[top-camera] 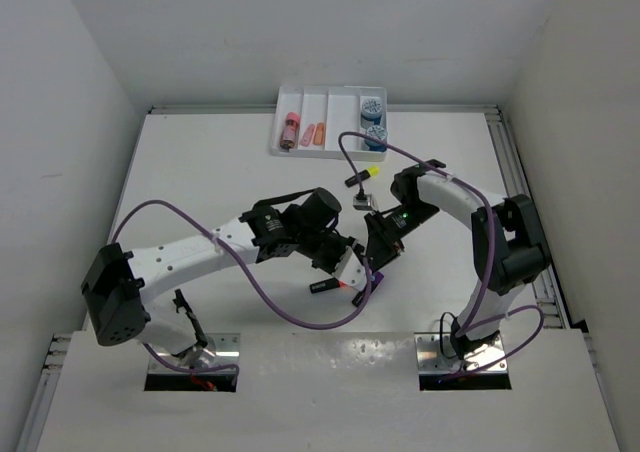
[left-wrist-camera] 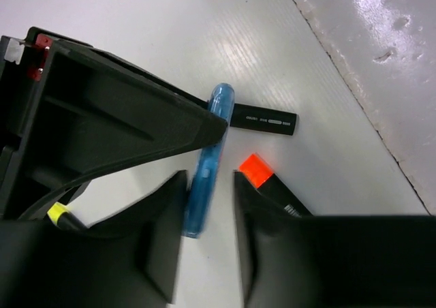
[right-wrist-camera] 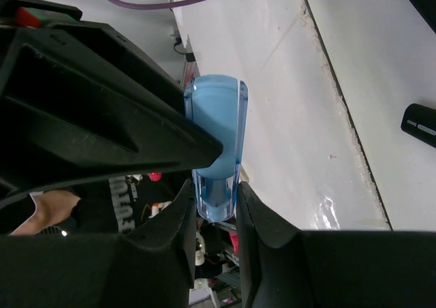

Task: Sort the stationery into containers
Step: Place the stationery in the storage box.

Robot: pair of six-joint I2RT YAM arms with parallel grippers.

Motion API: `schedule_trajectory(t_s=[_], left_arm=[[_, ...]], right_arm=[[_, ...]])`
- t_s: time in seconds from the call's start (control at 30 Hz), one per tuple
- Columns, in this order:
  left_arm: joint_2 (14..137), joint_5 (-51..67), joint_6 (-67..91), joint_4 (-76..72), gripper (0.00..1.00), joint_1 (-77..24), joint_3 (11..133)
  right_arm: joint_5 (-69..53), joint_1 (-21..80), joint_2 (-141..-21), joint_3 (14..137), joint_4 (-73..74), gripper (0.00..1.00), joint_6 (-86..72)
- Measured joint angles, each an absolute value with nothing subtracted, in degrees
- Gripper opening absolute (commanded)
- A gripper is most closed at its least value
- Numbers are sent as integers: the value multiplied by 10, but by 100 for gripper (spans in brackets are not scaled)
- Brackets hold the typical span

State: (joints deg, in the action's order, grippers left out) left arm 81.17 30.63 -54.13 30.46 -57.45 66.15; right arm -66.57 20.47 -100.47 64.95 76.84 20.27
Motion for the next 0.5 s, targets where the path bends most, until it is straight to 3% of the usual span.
schedule_trajectory(t_s=[0.2,0.33,0.37,0.5], left_arm=[[813,303,-545,299,12,-575,659],[811,298,-536,286,7,-574,651],[811,298,-532,284,5,-571,646],[808,299,-488,279,0,-550,616]], right_arm=[[-664,205,-1005,650,770,1,221],[-656,200,-1005,665,775,61,233],[-661,196,-1005,675,777,69,234],[-665,135,-1002,740,773,72,232]])
